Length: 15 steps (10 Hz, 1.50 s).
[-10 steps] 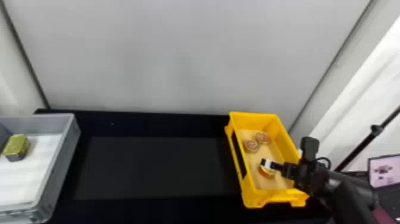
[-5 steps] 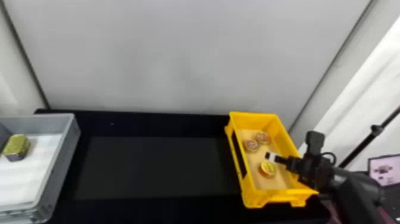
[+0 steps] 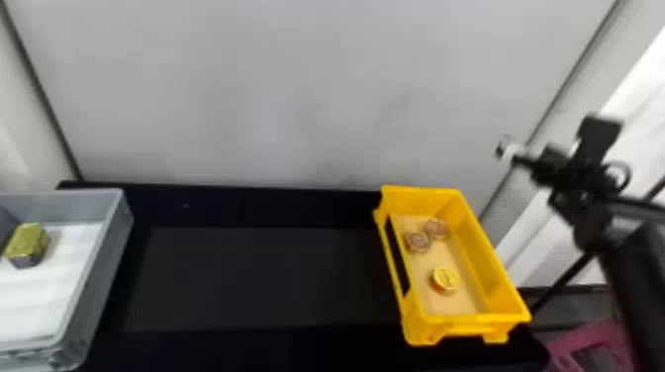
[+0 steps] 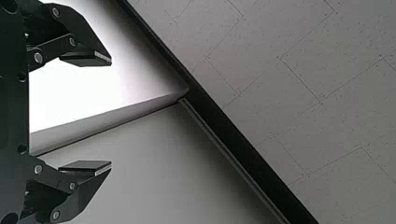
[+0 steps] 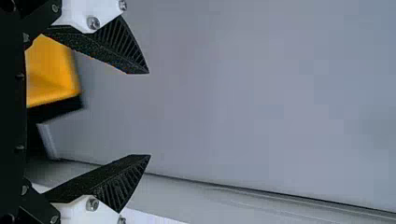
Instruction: Pick up the round yellow can and place it in the yellow rectangular box
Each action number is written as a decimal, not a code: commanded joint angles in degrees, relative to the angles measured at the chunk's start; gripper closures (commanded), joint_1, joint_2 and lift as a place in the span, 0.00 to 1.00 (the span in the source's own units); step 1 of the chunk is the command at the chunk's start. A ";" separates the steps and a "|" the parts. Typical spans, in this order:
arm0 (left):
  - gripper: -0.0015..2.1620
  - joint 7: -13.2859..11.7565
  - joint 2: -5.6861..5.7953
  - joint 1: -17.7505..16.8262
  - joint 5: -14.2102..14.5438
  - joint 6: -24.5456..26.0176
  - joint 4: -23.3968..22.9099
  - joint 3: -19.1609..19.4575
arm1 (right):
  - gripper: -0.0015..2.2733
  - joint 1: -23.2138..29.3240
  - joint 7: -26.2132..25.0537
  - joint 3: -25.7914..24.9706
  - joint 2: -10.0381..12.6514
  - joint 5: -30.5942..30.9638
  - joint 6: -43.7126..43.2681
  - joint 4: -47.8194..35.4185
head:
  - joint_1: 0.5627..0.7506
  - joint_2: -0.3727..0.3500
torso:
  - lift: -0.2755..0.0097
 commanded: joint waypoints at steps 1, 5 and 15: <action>0.21 -0.01 0.44 0.03 0.33 0.83 0.00 1.20 | 0.08 -7.56 -0.12 0.51 -2.05 5.31 -7.04 -7.28 | 0.98 0.22 | 0.97; 0.21 -0.01 0.88 0.21 0.77 1.62 0.09 1.64 | 0.08 -12.92 -6.01 7.19 -1.53 11.03 -21.90 -21.78 | 0.98 0.22 | 0.97; 0.21 -0.10 2.55 2.40 1.03 2.06 -1.23 4.90 | 0.09 -17.93 -7.68 7.19 -3.11 24.04 -25.16 -46.75 | 0.98 0.22 | 0.97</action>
